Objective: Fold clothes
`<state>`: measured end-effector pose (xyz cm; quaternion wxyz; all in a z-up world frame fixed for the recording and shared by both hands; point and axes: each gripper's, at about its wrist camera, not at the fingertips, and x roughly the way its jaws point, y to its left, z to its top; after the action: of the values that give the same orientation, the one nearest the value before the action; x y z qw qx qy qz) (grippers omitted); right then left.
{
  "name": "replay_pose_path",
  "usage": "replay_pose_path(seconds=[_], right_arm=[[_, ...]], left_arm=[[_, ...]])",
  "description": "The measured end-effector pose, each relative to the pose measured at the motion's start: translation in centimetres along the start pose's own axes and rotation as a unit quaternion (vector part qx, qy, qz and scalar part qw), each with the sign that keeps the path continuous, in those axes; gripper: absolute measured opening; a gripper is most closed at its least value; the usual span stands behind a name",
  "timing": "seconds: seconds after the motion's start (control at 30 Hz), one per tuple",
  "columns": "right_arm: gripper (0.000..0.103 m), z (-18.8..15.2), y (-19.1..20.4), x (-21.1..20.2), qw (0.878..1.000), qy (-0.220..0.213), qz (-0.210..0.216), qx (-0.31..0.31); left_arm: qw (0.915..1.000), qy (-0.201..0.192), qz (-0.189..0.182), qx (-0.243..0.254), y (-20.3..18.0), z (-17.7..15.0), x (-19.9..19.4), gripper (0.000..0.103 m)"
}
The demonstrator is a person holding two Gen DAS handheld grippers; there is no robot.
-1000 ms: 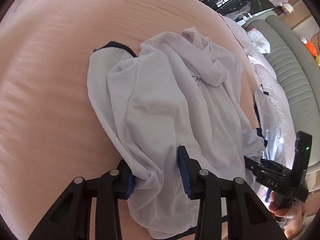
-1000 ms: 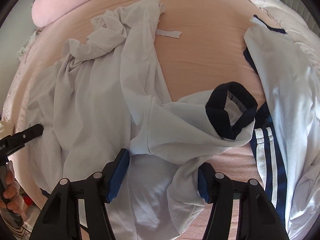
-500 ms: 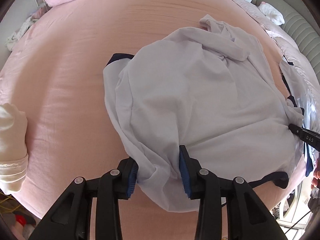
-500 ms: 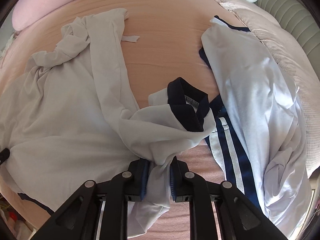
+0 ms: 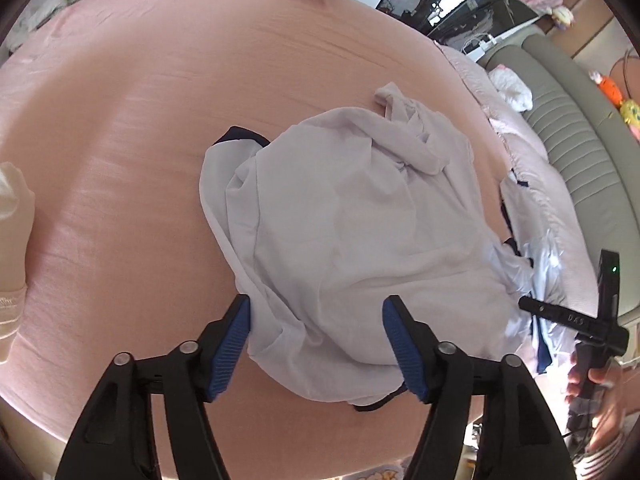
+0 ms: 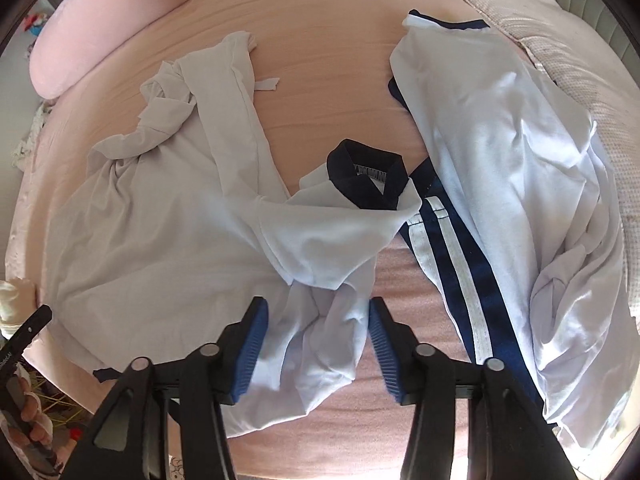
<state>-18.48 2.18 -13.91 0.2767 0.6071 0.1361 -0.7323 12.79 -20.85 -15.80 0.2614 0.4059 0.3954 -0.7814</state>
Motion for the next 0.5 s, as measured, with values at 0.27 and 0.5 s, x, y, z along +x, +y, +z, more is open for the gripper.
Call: replay_pose_path(seconds=[0.27, 0.5], right_arm=[[0.069, -3.3, -1.7, -1.0, 0.994, 0.025, 0.078, 0.076], [0.069, -4.7, 0.1, 2.5, 0.982, 0.078, 0.138, 0.105]], left_arm=[[0.9986, 0.018, -0.024, -0.044, 0.5, -2.2, -0.5, 0.070], [0.9946, 0.064, -0.056, -0.060, 1.2, -4.6, 0.6, 0.070]])
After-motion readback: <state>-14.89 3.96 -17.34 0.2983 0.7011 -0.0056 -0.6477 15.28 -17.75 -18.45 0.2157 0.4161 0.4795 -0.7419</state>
